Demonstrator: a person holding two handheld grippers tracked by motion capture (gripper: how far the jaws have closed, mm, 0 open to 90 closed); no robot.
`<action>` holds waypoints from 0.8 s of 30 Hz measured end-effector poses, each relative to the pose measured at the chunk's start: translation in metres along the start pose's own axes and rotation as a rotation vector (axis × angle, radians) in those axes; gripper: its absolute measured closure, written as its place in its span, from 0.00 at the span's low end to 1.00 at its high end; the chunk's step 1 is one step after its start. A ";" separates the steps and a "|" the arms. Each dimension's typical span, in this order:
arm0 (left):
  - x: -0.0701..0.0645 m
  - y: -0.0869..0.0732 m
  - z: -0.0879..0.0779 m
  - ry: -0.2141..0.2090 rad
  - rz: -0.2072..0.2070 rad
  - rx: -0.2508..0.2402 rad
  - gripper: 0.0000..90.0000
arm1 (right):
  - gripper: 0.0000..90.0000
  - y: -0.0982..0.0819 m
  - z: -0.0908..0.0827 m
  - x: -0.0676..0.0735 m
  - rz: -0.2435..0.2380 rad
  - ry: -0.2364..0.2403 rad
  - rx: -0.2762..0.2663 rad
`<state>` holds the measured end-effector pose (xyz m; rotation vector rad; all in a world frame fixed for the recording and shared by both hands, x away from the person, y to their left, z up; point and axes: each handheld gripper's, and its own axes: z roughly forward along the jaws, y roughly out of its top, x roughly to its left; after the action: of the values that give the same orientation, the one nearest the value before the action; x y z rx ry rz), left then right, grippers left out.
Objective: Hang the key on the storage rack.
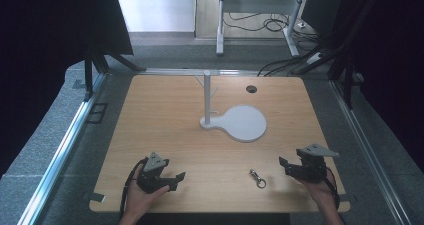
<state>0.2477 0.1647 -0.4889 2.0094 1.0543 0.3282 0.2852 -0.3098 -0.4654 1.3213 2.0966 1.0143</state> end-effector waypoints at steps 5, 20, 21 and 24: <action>-0.001 0.001 -0.005 -0.005 0.000 -0.011 0.25 | 0.30 -0.001 -0.001 -0.003 0.013 0.019 0.015; -0.005 0.000 -0.002 -0.018 0.019 0.018 0.27 | 0.32 0.001 -0.010 -0.009 0.058 0.075 -0.007; -0.006 0.000 -0.002 -0.016 0.020 0.017 0.27 | 0.33 0.001 -0.011 -0.009 0.054 0.073 -0.005; -0.007 0.000 -0.002 -0.012 0.023 0.014 0.27 | 0.37 0.002 -0.012 -0.010 0.044 0.076 -0.003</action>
<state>0.2424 0.1600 -0.4865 2.0345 1.0295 0.3209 0.2816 -0.3222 -0.4565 1.3521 2.1287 1.1016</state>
